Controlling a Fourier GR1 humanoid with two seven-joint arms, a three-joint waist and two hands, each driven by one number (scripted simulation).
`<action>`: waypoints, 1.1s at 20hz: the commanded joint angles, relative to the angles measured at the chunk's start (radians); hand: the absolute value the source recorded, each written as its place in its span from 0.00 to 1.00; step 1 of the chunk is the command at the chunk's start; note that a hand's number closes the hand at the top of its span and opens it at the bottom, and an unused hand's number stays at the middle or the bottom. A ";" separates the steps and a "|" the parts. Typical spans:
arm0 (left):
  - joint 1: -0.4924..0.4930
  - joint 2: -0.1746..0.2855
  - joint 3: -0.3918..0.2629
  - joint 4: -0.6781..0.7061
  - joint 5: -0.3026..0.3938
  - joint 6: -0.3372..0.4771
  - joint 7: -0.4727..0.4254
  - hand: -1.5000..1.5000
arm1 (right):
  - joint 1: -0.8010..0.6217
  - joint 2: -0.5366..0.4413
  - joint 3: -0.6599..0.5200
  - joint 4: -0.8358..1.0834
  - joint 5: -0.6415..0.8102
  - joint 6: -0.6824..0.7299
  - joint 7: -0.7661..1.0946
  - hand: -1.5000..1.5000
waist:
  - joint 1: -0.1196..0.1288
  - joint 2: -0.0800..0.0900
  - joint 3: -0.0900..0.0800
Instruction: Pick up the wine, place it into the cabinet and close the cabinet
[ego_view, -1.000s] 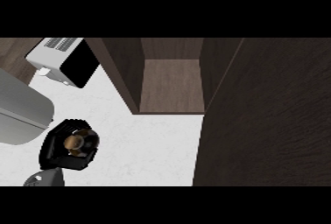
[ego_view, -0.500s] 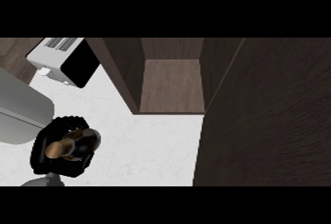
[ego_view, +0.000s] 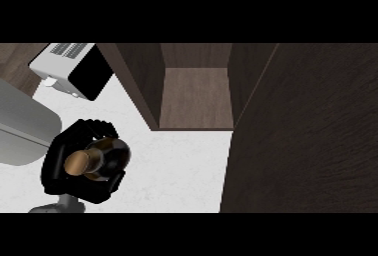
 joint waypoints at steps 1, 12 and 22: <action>0.050 -0.030 -0.118 -0.127 -0.019 0.057 0.087 1.00 | -0.033 -0.013 -0.026 -0.108 -0.063 -0.020 0.100 0.00 | 0.001 0.000 -0.001; -0.128 -0.031 -0.376 -0.174 -0.018 0.363 0.238 1.00 | -0.008 -0.003 -0.040 -0.083 -0.067 -0.005 0.062 0.00 | -0.004 0.001 -0.001; -0.385 -0.031 -0.486 -0.059 -0.035 0.655 0.300 1.00 | 0.080 0.005 -0.056 -0.071 -0.104 0.054 -0.037 0.00 | -0.009 0.002 0.000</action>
